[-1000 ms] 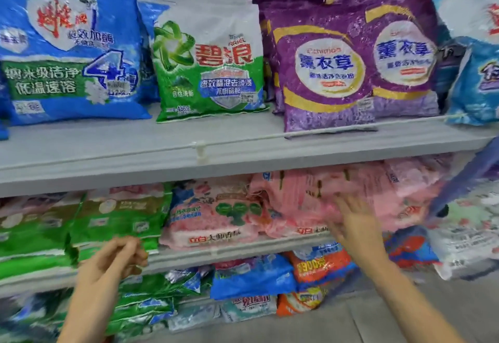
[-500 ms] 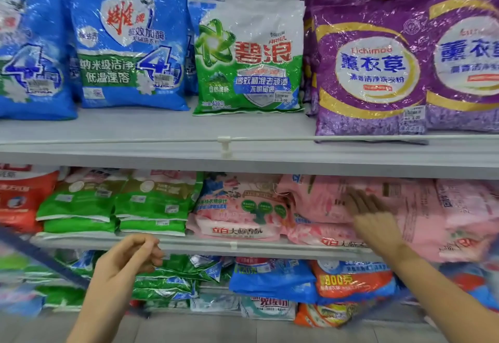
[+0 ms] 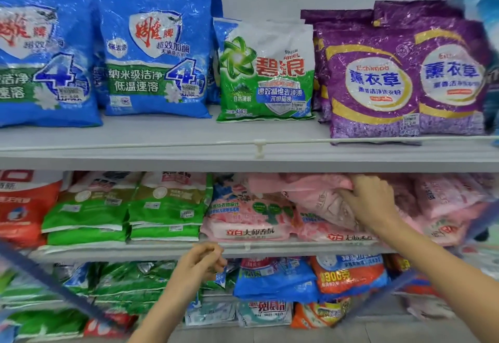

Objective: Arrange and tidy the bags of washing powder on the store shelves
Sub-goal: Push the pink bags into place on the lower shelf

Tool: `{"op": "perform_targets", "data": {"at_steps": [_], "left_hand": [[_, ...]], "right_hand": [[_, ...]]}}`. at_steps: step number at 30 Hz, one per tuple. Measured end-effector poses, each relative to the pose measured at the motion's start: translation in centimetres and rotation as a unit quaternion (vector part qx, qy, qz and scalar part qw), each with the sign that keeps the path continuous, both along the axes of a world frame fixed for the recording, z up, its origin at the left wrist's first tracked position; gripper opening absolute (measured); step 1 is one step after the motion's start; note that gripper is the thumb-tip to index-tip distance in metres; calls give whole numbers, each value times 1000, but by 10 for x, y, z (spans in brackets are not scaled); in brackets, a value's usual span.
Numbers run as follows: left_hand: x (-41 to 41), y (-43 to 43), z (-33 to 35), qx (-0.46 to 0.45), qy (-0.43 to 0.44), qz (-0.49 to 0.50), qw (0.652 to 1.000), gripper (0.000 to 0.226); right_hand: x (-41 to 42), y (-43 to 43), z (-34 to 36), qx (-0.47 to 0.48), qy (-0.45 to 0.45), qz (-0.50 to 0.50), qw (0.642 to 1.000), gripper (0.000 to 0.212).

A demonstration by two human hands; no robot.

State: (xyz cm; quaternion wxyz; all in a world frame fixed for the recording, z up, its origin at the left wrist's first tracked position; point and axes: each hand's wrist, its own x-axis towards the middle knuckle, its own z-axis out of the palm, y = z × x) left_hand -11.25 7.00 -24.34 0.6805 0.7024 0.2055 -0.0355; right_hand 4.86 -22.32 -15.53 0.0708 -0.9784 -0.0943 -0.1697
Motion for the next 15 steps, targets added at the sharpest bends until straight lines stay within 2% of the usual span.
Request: {"op": "perform_targets", "data": {"at_steps": [4,7,10,11,14,15], "left_hand": [[24,-25,-27,-48,52,-91,993,19],[37,-48,-49,-247,87,-101,960,37],[48,-73,-61,-375,109,-93,916,65],[50,-82,-63,-413,111,-79,901,70],[44,-104,-68,-505,128,-29,853,71],[40,-107,-71,-503,138,-28,853,71]], "right_hand": [[-44,24,6,157,20,5,987,15],[-65,29,18,276,47,6,960,10],[-90,26,19,409,108,11,906,1],[-98,24,14,444,133,-9,886,6],[-119,9,-6,548,202,-89,807,15],[-125,2,-11,572,217,-117,782,14]]}}
